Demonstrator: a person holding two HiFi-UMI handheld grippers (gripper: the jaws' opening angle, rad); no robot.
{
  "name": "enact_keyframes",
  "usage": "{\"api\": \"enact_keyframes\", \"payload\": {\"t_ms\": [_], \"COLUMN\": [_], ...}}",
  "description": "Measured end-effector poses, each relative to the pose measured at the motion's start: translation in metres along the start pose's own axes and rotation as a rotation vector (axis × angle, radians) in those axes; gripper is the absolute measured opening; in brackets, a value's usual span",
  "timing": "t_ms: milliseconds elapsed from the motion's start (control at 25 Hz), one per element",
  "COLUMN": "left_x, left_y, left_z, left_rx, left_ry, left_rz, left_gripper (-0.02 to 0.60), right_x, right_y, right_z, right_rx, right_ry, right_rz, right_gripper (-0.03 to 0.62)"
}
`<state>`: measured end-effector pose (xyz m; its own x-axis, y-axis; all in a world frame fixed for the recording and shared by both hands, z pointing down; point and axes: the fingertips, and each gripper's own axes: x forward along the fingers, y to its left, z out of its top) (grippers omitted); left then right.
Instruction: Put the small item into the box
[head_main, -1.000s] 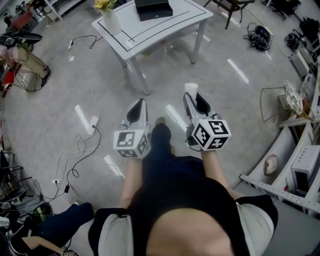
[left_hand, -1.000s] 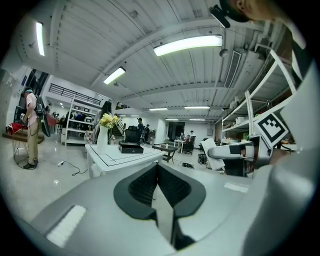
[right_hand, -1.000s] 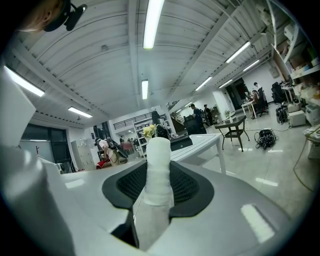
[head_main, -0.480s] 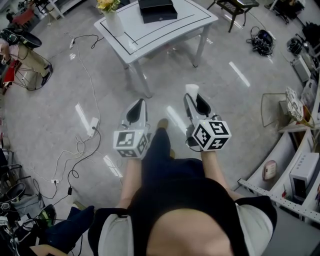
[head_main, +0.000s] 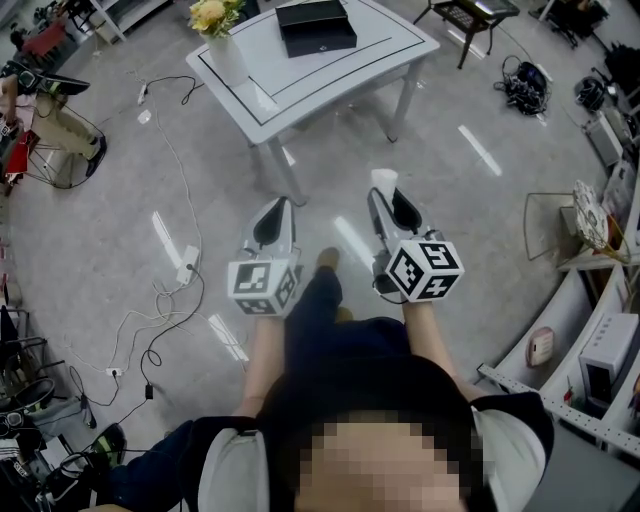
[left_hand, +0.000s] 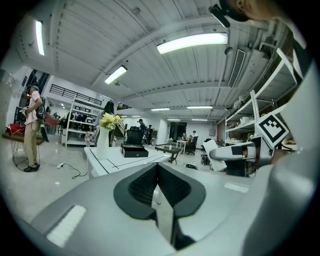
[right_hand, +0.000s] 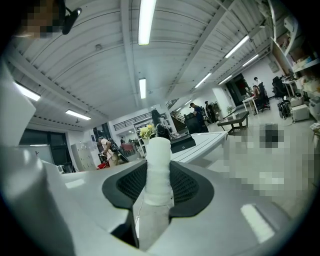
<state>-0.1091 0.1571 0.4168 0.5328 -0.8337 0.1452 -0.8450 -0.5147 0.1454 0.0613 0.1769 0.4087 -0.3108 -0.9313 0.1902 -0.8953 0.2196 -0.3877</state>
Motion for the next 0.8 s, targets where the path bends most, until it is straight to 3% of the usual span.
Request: {"api": "enact_keyframes", "payload": {"t_ms": [800], "left_x": [0.090], "left_y": [0.058], "left_z": [0.034], "left_rx": [-0.006], "left_ry": [-0.003], "left_rz": [-0.027], "left_gripper": [0.008], "right_x": [0.106], "right_y": [-0.013], "right_z": [0.039], "right_rx": [0.028], "right_ry": [0.023], "right_rz": [0.002], "right_gripper": [0.140]}}
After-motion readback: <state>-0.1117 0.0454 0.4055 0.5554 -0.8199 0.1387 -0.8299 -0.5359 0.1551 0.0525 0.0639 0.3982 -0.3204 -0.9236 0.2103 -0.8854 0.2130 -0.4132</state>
